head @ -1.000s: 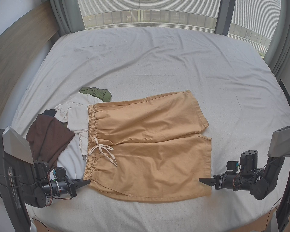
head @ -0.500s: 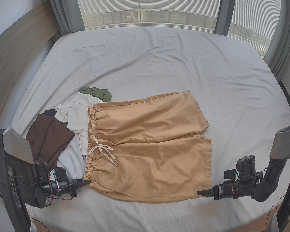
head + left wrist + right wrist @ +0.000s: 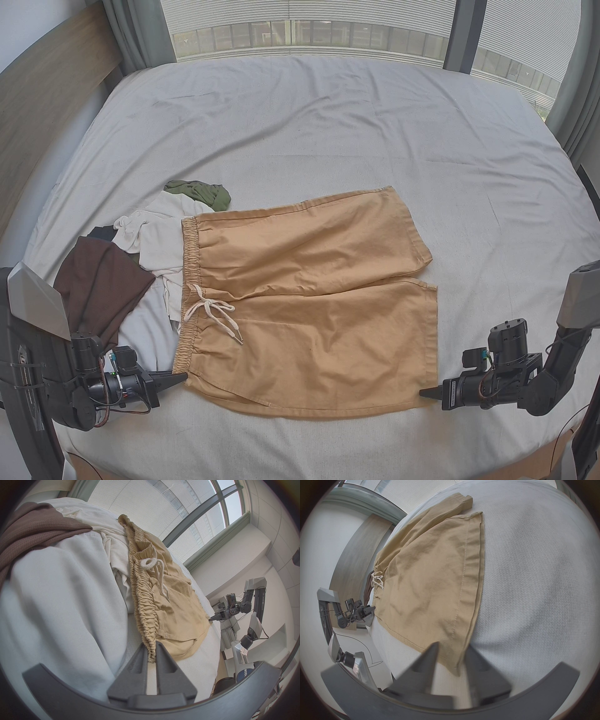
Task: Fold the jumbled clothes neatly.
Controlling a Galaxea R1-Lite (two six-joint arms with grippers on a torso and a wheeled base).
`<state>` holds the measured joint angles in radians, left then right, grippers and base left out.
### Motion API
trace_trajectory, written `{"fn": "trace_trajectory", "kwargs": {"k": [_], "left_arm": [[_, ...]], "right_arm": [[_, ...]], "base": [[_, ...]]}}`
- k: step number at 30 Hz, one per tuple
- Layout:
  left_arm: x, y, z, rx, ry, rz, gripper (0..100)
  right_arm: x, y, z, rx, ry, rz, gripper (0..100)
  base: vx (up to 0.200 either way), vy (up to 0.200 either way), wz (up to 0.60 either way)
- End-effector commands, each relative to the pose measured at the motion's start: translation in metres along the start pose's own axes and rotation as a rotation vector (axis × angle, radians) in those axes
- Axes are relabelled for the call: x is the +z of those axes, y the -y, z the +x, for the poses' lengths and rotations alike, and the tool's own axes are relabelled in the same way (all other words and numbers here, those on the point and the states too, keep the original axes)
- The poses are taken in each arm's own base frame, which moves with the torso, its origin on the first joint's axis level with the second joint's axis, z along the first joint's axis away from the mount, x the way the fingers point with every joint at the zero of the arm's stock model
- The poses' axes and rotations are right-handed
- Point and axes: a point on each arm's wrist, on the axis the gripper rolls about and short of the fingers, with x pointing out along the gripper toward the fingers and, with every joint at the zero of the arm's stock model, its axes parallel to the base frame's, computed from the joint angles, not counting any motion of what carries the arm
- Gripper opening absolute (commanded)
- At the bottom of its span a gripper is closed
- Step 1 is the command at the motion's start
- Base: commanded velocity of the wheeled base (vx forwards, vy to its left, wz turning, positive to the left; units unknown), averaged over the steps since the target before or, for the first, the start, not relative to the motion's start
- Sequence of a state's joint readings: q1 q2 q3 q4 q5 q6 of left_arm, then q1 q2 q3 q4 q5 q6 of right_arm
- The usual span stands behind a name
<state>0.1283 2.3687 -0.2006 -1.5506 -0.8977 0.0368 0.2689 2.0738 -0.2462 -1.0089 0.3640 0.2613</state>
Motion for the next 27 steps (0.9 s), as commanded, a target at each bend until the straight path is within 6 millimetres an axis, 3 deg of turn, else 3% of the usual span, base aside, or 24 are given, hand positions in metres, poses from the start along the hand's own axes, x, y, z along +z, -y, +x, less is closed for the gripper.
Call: {"fn": "trace_trajectory", "kwargs": {"k": [1, 27], "left_arm": [[-0.0006, -0.0004, 0.0001, 0.001, -0.001, -0.002, 0], [-0.0096, 0.0, -0.0008, 0.002, -0.029, -0.028, 0]], "right_arm": [[0.0001, 0.0001, 0.0001, -0.001, 0.0, 0.0, 0], [-0.0045, -0.0004, -0.0002, -0.002, -0.022, 0.0, 0]], "base": [[0.0, 0.0, 0.0], [0.0, 0.0, 0.0]]}}
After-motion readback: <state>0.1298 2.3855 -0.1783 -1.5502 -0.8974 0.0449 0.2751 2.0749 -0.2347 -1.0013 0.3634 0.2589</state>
